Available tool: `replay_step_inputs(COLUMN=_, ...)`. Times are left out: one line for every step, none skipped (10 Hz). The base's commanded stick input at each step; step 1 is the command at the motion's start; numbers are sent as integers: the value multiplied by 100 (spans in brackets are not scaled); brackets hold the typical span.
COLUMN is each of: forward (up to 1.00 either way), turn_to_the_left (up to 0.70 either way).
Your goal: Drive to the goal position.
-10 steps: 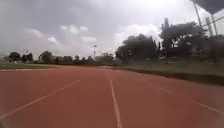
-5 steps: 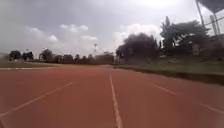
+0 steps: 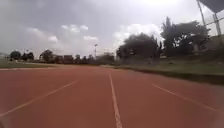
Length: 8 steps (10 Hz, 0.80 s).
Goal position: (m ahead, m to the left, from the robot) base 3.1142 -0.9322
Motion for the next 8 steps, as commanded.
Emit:
replay_step_inputs(forward=45, turn_to_the_left=0)
replay_step_inputs(forward=45, turn_to_the_left=0)
replay_step_inputs(forward=45, turn_to_the_left=0)
replay_step_inputs(forward=45, turn_to_the_left=0)
replay_step_inputs(forward=45, turn_to_the_left=0)
replay_step_inputs(forward=45, turn_to_the_left=0)
replay_step_inputs(forward=45, turn_to_the_left=0)
replay_step_inputs(forward=45, turn_to_the_left=0)
